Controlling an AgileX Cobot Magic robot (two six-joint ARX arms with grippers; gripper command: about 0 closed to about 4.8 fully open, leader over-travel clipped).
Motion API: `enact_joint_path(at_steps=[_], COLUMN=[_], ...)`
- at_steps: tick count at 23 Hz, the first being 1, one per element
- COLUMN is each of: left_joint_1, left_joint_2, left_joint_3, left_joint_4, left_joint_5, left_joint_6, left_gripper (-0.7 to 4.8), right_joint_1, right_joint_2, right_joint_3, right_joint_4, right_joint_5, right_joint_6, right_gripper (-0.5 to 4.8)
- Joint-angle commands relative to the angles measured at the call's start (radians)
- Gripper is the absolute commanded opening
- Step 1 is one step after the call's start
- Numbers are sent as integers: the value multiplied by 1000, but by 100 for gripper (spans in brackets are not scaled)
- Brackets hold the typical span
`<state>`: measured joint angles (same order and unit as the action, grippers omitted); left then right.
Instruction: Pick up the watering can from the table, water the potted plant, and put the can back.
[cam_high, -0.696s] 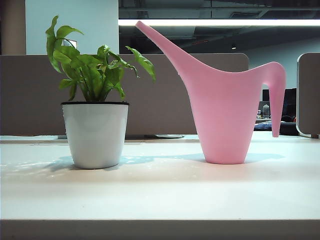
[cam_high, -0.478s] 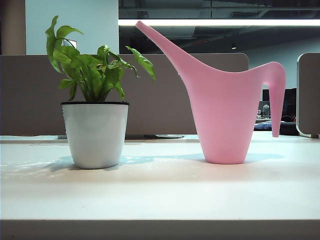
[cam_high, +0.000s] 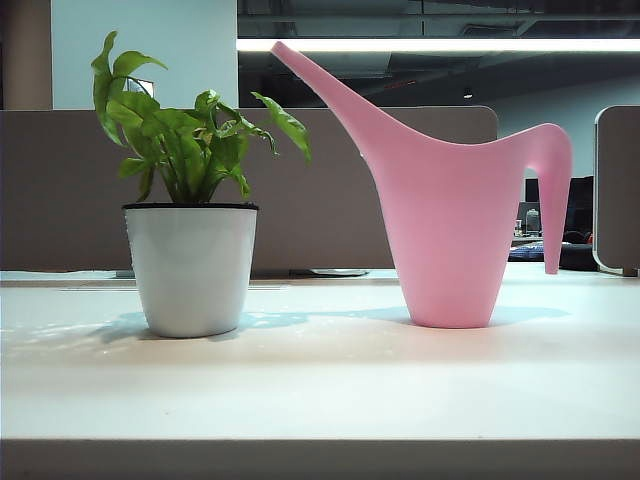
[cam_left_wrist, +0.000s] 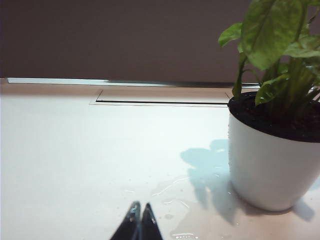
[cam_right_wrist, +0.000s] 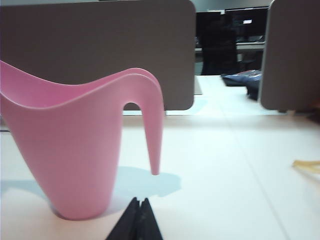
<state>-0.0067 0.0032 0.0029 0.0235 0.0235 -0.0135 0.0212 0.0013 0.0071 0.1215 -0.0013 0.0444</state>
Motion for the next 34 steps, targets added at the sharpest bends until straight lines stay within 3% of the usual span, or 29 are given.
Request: enact_joint_path(at_steps=[1, 6, 8, 13, 19, 22, 27, 34], left_joint_1=[0, -1, -1, -2, -3, -3, -86, -218], left_joint_2=[0, 16, 59, 167, 343, 444, 549, 683], left_joint_3=[41, 249, 336, 472, 597, 655, 773, 916], left_joint_4=[7, -126, -146, -139, -119, -154, -280, -482], left_joint_5=[46, 42, 45, 76, 104, 214, 198, 201], left_joint_6=[-32, -32, -55, -72, -73, -71, -16, -16], left_gripper=[-5, -5, -5, -5, -5, -5, -5, -5], right_joint_1=[0, -1, 1, 2, 1, 2, 2, 2], right_joint_2=[-2, 18, 61, 179, 392, 494, 612, 698], right_joint_3=[13, 211, 303, 473, 670, 743, 803, 804], right_joint_4=[19, -99, -154, -203, -308, -383, -466, -517], right_joint_5=[25, 159, 150, 21, 26, 25, 25, 55], right_joint_6=[178, 245, 198, 68, -55, -57, -76, -84], right_gripper=[-4, -5, -5, -5, -5, -5, -5, -5])
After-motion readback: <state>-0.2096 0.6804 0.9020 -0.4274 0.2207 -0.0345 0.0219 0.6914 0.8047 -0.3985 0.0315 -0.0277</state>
